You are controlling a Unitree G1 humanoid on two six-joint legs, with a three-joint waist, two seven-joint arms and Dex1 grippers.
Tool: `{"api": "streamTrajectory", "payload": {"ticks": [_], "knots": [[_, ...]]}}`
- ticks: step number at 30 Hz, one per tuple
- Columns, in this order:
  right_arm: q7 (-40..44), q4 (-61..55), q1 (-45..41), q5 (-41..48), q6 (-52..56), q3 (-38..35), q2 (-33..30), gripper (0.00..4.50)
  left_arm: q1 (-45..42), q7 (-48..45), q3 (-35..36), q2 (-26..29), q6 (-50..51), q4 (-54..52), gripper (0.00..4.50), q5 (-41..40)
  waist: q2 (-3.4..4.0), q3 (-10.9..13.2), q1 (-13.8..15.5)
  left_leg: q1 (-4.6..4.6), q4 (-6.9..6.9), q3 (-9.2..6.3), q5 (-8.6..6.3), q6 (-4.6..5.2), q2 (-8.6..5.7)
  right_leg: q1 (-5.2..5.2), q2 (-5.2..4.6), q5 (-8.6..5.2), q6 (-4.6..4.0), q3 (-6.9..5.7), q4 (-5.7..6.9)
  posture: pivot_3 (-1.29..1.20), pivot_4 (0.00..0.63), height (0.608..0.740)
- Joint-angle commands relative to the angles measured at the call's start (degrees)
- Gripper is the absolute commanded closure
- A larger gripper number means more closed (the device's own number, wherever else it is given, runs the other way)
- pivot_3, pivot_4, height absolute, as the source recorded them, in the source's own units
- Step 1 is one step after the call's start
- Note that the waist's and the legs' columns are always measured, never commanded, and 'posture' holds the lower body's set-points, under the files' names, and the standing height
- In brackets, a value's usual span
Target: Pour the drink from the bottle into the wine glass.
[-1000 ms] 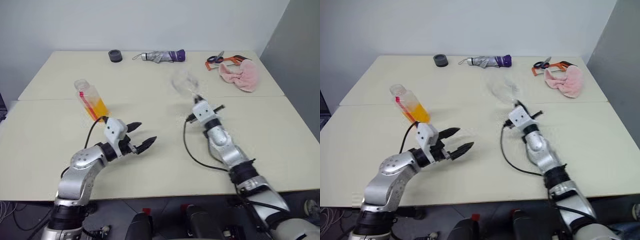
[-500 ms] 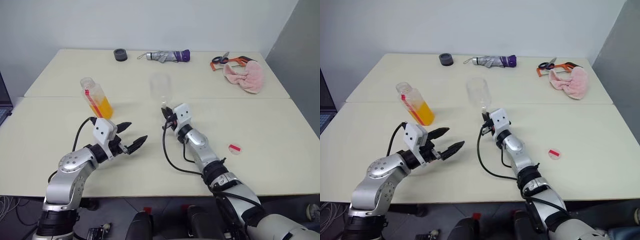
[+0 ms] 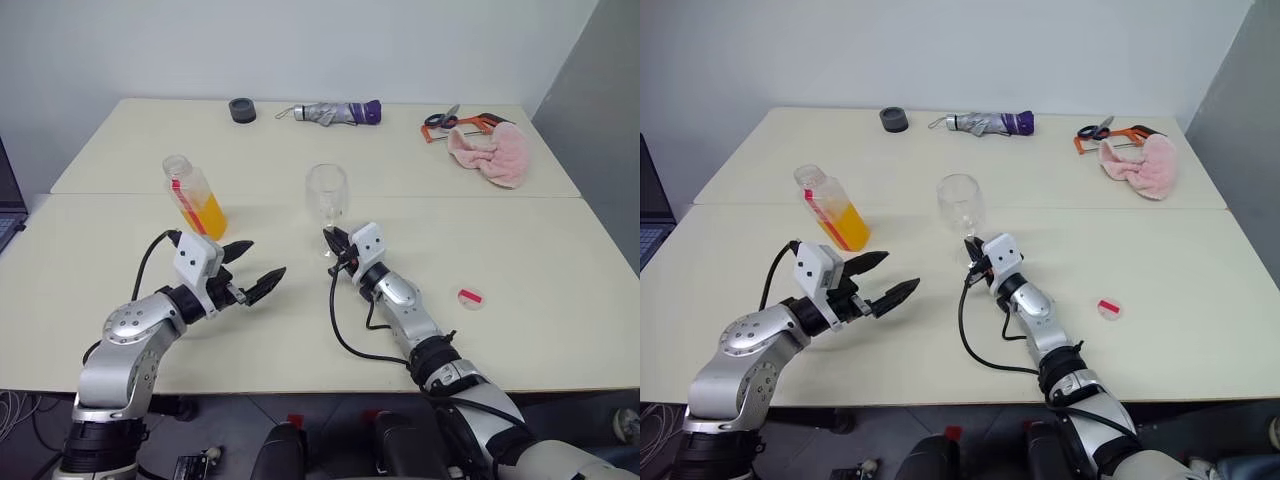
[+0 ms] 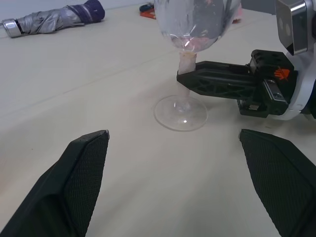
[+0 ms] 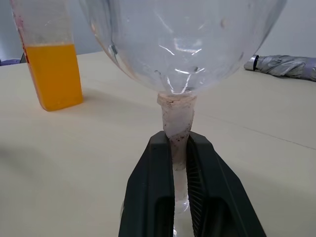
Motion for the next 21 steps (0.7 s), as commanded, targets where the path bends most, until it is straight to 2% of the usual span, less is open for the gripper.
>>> {"api": "streamTrajectory", "payload": {"ticks": [1,8,15,17,21], "knots": [[2.12,0.29,1.12,0.05,2.18,0.30,0.37,4.41,-2.28,-0.84,3.02,1.70,-1.00,-0.68,0.00,-1.58,0.00,0.00,0.00,0.00,0.00,0.01,0.00,0.00,0.00,0.00,0.01,0.00,0.00,0.00,0.00,0.00,0.150,0.740],[3.09,0.23,0.66,0.57,3.52,-0.34,0.59,4.41,-6.50,-2.69,5.69,5.11,-0.49,-1.27,0.00,-3.67,0.00,0.00,0.00,0.02,-0.01,0.02,0.00,-0.01,0.00,0.00,0.02,0.00,0.00,0.01,0.00,0.00,0.150,0.740],[3.40,0.32,0.09,0.71,4.44,-1.15,0.93,4.41,-9.96,-3.37,5.02,6.63,-0.14,-1.63,0.00,-4.11,0.00,0.00,-0.03,0.05,-0.02,0.05,0.00,0.00,-0.01,0.00,0.05,0.00,0.00,0.03,0.00,0.00,0.150,0.740],[3.44,0.25,0.03,0.75,4.57,-1.33,1.01,3.69,-10.58,-3.40,4.76,6.71,-0.12,-1.59,0.00,-4.00,0.00,0.00,-0.02,0.05,-0.02,0.05,0.00,-0.01,-0.01,0.00,0.05,0.00,0.00,0.03,0.00,0.00,0.150,0.740],[3.61,-0.20,0.00,1.01,5.04,-1.57,1.01,2.54,-11.33,-3.72,4.14,6.78,-0.35,-1.35,0.00,-3.63,0.01,0.01,-0.02,0.04,-0.01,0.04,0.00,-0.01,-0.01,0.00,0.05,0.00,0.00,0.02,0.00,0.00,0.150,0.740]]}}
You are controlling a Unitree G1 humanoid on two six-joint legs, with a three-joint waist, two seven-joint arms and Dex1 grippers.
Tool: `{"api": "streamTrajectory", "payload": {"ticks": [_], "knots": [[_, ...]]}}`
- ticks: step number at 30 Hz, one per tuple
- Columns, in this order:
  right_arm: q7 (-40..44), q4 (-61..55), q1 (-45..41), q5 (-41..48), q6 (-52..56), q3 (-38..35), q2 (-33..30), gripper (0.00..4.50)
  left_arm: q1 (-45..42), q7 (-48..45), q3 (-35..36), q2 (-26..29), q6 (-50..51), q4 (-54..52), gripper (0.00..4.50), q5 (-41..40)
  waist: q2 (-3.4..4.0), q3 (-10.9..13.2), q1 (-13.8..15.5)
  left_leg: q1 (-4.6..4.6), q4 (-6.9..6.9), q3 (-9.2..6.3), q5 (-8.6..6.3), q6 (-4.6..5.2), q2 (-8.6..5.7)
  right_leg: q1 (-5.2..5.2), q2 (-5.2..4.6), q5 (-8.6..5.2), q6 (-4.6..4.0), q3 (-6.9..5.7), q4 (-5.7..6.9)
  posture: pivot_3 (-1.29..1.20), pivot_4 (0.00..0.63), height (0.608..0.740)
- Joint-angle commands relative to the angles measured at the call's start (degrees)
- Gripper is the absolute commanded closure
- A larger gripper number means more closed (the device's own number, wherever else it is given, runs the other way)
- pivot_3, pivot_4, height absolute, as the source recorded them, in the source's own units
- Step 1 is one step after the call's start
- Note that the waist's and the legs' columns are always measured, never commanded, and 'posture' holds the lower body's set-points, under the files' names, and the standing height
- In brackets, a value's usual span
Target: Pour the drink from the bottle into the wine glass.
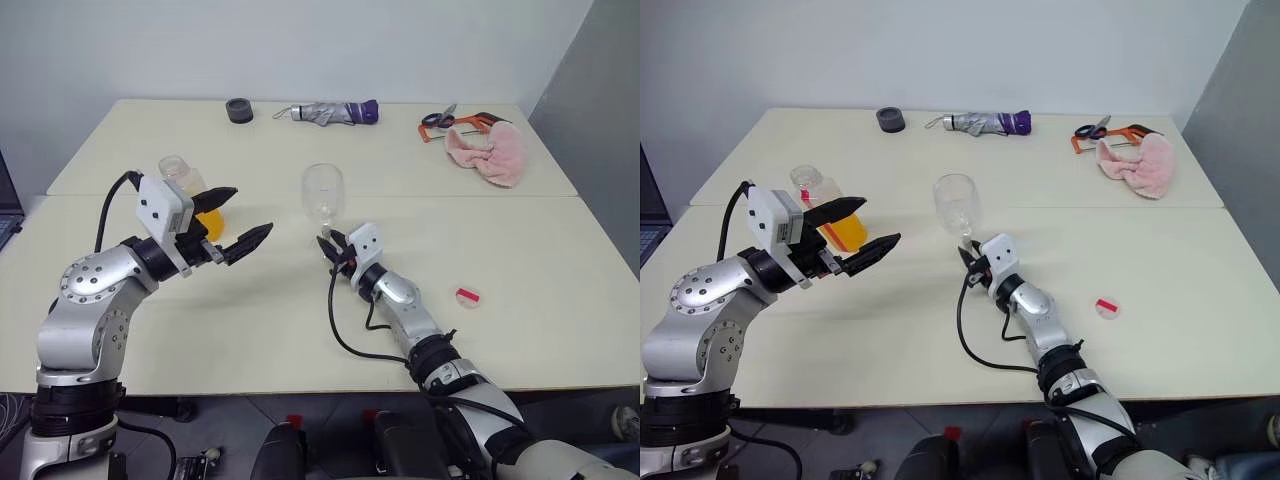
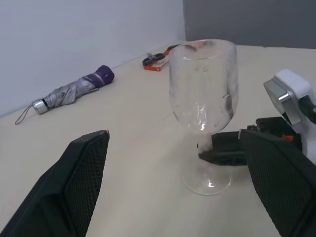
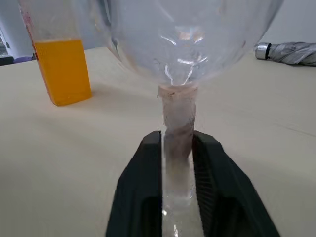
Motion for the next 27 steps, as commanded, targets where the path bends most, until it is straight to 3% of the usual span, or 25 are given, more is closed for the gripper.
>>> {"api": "streamTrajectory", "payload": {"ticks": [1,7,12,18,27], "knots": [[0.73,-0.62,0.18,0.51,0.29,-0.42,0.38,2.16,-1.40,-0.67,-0.24,0.94,-0.40,-1.33,0.00,-0.17,0.00,0.00,0.01,-0.01,0.00,0.00,0.00,0.00,0.00,-0.01,0.00,0.00,0.00,0.00,0.00,0.00,0.150,0.740],[0.80,-2.18,0.64,1.00,1.07,-0.87,0.06,0.10,-1.93,-1.05,-0.68,0.64,-0.86,-0.86,0.00,0.32,0.00,0.00,0.00,-0.02,0.00,-0.01,0.00,0.00,-0.01,-0.01,0.01,0.00,0.00,-0.01,-0.01,0.00,0.150,0.740],[3.56,-9.94,4.72,2.40,4.05,-0.68,-2.09,0.04,-1.12,-0.25,-0.62,-0.25,-0.99,-1.56,0.00,0.13,0.01,0.00,0.04,-0.05,0.00,-0.02,0.00,0.00,0.01,-0.01,0.00,0.00,0.00,-0.01,-0.02,0.00,0.150,0.740],[9.25,-27.18,13.26,4.77,13.35,1.04,-7.38,0.04,3.27,1.54,-0.14,-2.35,-0.82,-2.97,0.00,-0.29,0.00,0.00,0.15,-0.08,0.00,-0.03,0.00,0.01,0.03,-0.01,-0.04,-0.01,0.01,0.01,-0.04,0.00,0.150,0.740],[18.57,-57.05,26.23,10.00,30.96,3.05,-22.30,0.04,14.23,8.41,2.75,-6.31,-4.03,1.42,0.00,3.89,0.04,0.03,0.49,-0.12,0.01,-0.06,-0.01,0.02,0.02,-0.02,-0.04,-0.02,0.03,0.00,-0.08,0.00,0.150,0.740]]}}
